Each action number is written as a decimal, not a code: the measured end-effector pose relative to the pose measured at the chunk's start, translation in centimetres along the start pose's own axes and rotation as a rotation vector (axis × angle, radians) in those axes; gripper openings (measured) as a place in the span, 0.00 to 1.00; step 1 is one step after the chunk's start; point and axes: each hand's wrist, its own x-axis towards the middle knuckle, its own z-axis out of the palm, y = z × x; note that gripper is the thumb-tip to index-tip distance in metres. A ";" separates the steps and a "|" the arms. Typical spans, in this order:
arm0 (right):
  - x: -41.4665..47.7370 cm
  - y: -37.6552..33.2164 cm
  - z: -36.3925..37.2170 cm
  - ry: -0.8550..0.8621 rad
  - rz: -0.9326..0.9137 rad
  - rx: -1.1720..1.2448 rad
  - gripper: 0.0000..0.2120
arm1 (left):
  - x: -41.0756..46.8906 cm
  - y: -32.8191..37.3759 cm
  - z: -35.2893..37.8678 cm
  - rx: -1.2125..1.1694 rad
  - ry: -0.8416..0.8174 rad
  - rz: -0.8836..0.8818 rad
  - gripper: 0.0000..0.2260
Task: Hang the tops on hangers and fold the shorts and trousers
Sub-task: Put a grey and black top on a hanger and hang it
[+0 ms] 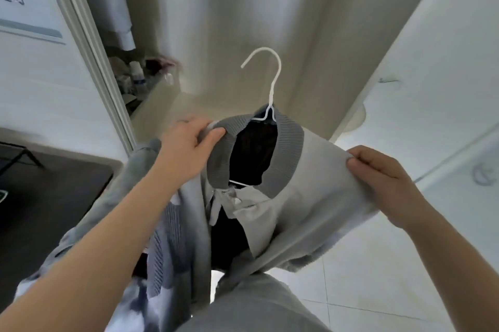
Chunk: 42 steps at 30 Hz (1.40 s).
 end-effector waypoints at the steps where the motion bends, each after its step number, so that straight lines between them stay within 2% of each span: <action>1: -0.1 -0.3 -0.1 0.046 0.035 0.053 0.10 | 1.0 0.4 0.3 0.000 0.014 -0.007 0.10; 2: -0.2 -0.6 -0.2 0.086 0.060 0.101 0.10 | 1.8 0.7 0.5 0.004 0.032 -0.021 0.09; 6: 0.5 -2.6 -0.1 0.207 0.121 0.245 0.09 | 3.6 2.4 0.1 -0.030 0.050 -0.020 0.19; 11: 3.7 -5.2 1.1 0.317 0.060 0.439 0.07 | 4.7 4.3 -1.2 -0.137 -0.020 0.031 0.24; 15: 8.0 -8.3 2.4 0.229 -0.009 0.705 0.07 | 6.8 5.9 -2.7 -0.137 -0.102 0.131 0.24; 17: 10.6 -10.2 3.3 0.149 -0.020 0.809 0.14 | 8.2 6.7 -3.4 -0.138 -0.131 0.153 0.23; 19: 13.5 -11.7 4.0 0.095 -0.005 0.813 0.21 | 9.6 7.2 -4.1 -0.134 -0.131 0.177 0.22; 21: 16.8 -13.2 4.5 0.057 -0.019 0.780 0.21 | 11.1 7.5 -4.9 -0.123 -0.101 0.203 0.22; 25: 24.0 -16.9 5.2 0.014 -0.109 0.784 0.12 | 14.5 7.7 -6.4 -0.082 -0.027 0.199 0.20; 30: 32.6 -22.2 5.8 -0.020 -0.248 0.711 0.05 | 19.1 7.9 -7.5 0.027 0.017 0.135 0.26; 36: 40.5 -28.7 4.7 -0.031 -0.487 0.590 0.24 | 27.2 8.6 -10.0 0.200 0.227 0.129 0.12; 37: 41.5 -30.0 4.4 -0.027 -0.517 0.572 0.24 | 28.6 8.9 -10.6 0.237 0.260 0.138 0.13; 40: 44.9 -33.7 3.1 0.034 -0.604 0.545 0.17 | 32.8 9.9 -12.8 0.303 0.338 0.166 0.14; 42: 47.0 -36.3 1.9 0.064 -0.662 0.527 0.17 | 35.5 10.7 -14.5 0.320 0.383 0.181 0.14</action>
